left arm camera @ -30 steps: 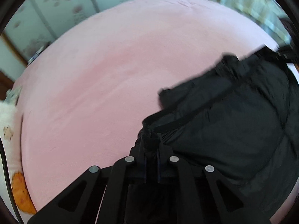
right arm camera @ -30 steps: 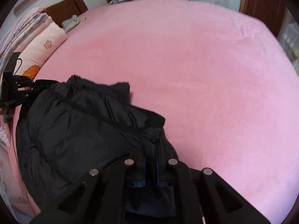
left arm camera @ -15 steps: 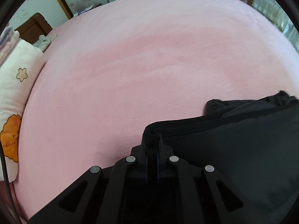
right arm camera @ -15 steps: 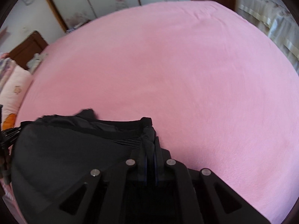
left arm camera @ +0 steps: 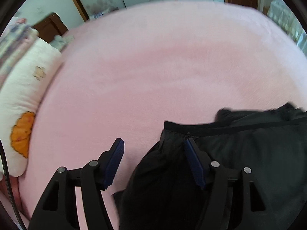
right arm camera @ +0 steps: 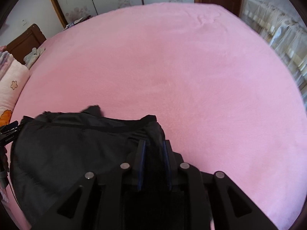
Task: Fold large clothes
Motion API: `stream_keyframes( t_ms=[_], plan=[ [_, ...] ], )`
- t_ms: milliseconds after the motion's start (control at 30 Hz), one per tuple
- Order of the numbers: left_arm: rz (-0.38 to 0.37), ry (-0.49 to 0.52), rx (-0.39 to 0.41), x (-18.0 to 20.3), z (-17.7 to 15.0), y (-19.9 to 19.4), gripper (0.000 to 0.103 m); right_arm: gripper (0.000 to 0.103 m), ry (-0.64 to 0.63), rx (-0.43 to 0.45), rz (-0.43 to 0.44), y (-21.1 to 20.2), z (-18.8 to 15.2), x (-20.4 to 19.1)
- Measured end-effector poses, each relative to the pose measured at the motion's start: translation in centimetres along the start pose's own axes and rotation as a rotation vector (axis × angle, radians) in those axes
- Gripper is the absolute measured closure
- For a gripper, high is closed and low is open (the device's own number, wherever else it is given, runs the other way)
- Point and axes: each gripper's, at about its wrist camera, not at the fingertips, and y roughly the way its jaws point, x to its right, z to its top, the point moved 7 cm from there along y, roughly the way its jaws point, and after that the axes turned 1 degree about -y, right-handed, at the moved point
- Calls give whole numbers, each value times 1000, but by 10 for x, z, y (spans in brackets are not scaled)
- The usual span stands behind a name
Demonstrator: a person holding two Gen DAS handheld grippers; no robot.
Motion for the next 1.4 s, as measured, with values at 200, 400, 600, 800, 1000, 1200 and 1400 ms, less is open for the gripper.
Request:
stream_keyframes(
  t_ms=[200, 400, 600, 800, 1000, 1200, 1400],
  plan=[
    [-117, -106, 205, 23, -22, -113, 13, 85, 57, 209, 108, -94, -10, -51],
    [-211, -183, 222, 74, -72, -121, 13, 85, -104, 207, 220, -90, -60, -156],
    [-86, -130, 128, 88, -108, -60, 16, 91, -230, 135, 124, -40, -100, -175],
    [8, -96, 156, 56, -113, -38, 13, 94, -190, 206, -179, -27, -103, -77],
    [72, -147, 131, 29, -117, -23, 9, 94, -64, 154, -292, -13, -109, -1],
    [79, -131, 98, 29, -116, -25, 9, 93, -13, 132, -287, -18, -110, 3],
    [-2, -202, 65, 17, -111, -69, 9, 93, 88, 179, -187, -52, -101, -10]
  ],
)
